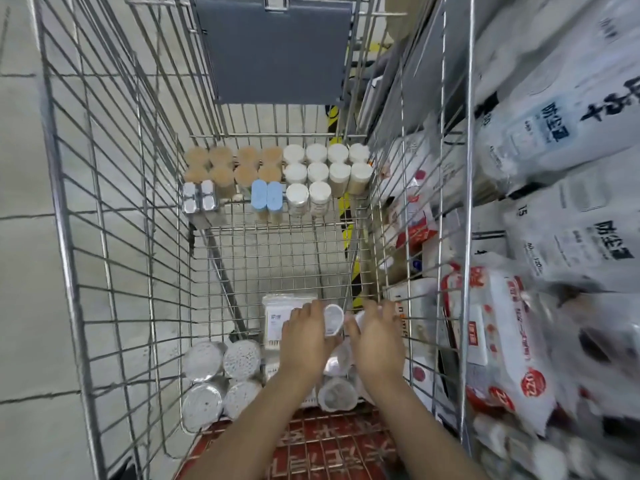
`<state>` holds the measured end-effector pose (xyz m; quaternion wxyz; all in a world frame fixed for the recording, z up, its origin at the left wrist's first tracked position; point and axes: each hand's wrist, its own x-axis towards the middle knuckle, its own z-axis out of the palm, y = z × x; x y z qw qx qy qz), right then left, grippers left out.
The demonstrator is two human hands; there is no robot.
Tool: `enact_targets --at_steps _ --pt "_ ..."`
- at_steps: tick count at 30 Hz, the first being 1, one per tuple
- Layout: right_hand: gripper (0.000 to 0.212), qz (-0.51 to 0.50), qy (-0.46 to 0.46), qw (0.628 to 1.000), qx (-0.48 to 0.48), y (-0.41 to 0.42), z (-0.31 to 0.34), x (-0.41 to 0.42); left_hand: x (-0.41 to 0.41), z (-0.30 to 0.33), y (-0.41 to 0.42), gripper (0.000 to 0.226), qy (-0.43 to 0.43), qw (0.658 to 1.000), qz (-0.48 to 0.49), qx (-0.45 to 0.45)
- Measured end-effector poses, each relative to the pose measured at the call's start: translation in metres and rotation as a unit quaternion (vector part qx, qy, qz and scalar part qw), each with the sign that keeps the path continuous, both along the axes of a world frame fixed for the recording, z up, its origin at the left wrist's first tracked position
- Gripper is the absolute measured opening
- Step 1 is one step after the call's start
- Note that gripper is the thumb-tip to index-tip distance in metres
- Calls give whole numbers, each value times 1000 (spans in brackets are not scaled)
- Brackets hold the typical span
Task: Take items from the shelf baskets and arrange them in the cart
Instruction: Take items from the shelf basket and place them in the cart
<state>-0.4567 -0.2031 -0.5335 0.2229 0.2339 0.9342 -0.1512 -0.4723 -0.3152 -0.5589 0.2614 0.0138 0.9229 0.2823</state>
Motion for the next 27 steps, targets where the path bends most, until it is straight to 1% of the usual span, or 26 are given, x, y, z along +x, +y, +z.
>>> enact_targets --at_steps 4,6,8,11,13,16,20,24,27 --pt "52 48 -55 997 13 5 -15 2 -2 -7 -2 62 -21 999 -40 -19" --pt "51 57 -75 996 -4 7 -20 4 -3 -10 -3 65 -33 998 -59 -16" --pt "48 42 -81 995 -35 9 -23 6 -5 -11 -3 63 -36 997 -72 -11" --pt "52 24 -66 996 -51 10 -25 6 -6 -10 -2 56 -27 994 -109 -15" --pt "54 12 -42 998 -46 10 -26 7 -7 -9 -1 52 -15 993 -114 -20" --pt "53 32 -26 999 -1 9 -26 11 -7 -8 0 51 -11 995 -103 -15" --pt "57 71 -22 995 61 3 -22 19 -8 -5 0 50 -8 996 -92 -13" --pt "62 77 -29 995 61 2 -20 21 -15 -5 -1 48 -14 995 -97 -14" --pt "59 68 -34 996 48 4 -14 21 -19 -4 -4 48 -25 994 -102 -8"
